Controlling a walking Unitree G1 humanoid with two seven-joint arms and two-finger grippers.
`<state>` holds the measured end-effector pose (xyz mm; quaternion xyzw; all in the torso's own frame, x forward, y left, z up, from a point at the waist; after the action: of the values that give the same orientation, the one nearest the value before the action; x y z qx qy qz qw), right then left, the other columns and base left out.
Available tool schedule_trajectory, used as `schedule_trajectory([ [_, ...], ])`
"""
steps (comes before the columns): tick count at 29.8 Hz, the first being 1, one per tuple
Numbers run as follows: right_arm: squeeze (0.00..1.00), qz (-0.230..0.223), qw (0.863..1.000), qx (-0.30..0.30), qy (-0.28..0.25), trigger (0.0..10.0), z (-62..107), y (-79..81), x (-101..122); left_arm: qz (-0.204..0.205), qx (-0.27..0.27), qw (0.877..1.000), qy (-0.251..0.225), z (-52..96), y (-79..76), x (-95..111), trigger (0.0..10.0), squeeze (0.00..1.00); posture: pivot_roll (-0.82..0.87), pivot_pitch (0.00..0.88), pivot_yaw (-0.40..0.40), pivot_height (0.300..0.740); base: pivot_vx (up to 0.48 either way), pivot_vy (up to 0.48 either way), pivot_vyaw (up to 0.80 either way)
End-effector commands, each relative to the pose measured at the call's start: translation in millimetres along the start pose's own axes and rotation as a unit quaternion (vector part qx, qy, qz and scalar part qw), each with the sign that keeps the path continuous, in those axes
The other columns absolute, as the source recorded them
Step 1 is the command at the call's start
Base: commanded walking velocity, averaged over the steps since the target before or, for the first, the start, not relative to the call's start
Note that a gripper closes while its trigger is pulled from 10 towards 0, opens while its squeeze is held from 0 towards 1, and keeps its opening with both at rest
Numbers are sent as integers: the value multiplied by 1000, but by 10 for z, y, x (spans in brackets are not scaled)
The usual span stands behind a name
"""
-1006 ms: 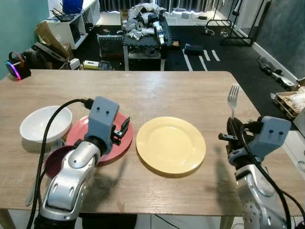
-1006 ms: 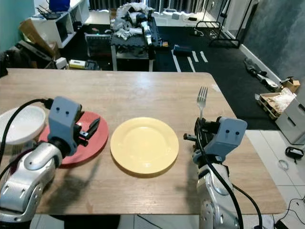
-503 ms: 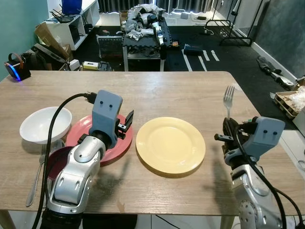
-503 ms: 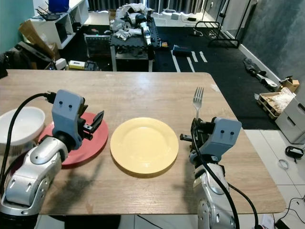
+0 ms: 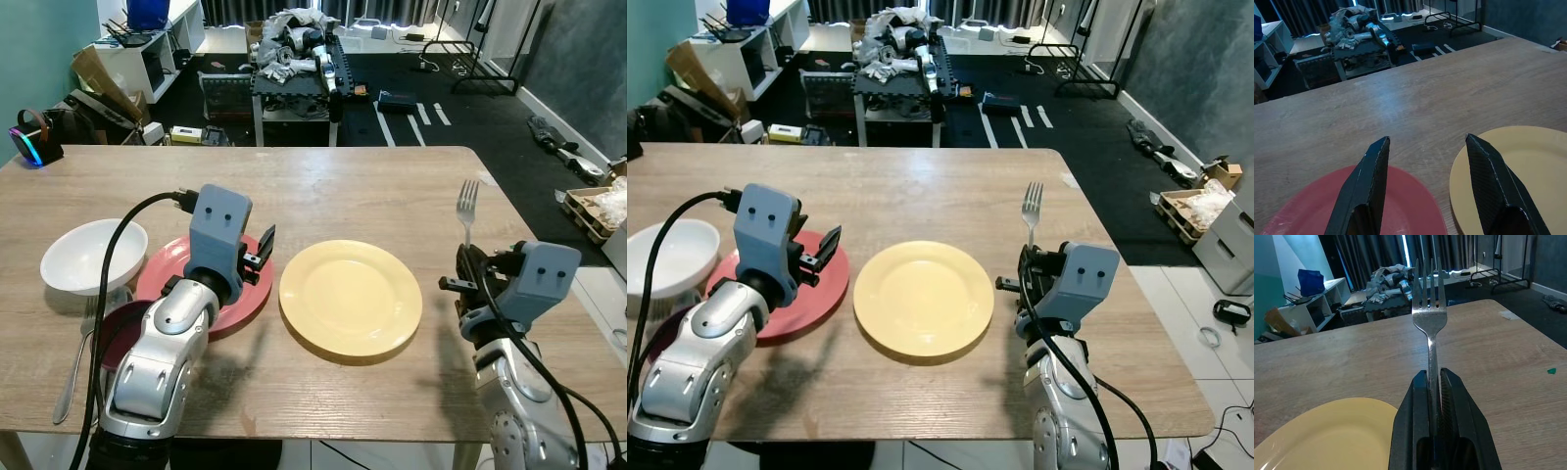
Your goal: Setting the table
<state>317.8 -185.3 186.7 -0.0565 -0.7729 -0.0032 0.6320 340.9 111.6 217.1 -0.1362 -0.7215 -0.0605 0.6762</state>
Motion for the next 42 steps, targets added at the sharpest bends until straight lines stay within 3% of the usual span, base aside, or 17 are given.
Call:
schedule_trajectory([
  [1,0,0,1000,0,-1,10000,1,14,-8,2,9,1000,11,7,47,-68,10000,0,-32,0,85,740,0,0,0],
  [9,0,-2,1000,0,0,10000,-3,21,-12,1,9,1000,12,3,47,-71,10000,0,-30,0,86,740,0,0,0],
  [42,0,-11,1000,-5,6,10000,2,9,-48,1,2,1000,13,-16,37,-84,10000,0,-38,0,95,740,0,0,-800],
])
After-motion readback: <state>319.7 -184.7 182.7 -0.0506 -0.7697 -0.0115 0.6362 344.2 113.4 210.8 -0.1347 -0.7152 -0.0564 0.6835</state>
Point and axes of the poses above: a point about 5 cm out from each wrist's last joint towards the gripper, its own z axis pointing back from the gripper into the wrist, its own x axis along the axis of the wrist's last joint, y = z × x, the point moved 4 cm from there along -z, pointing out of the wrist towards the gripper, and after that the axes turned 14 degrees about z, right-handed, at the moved point
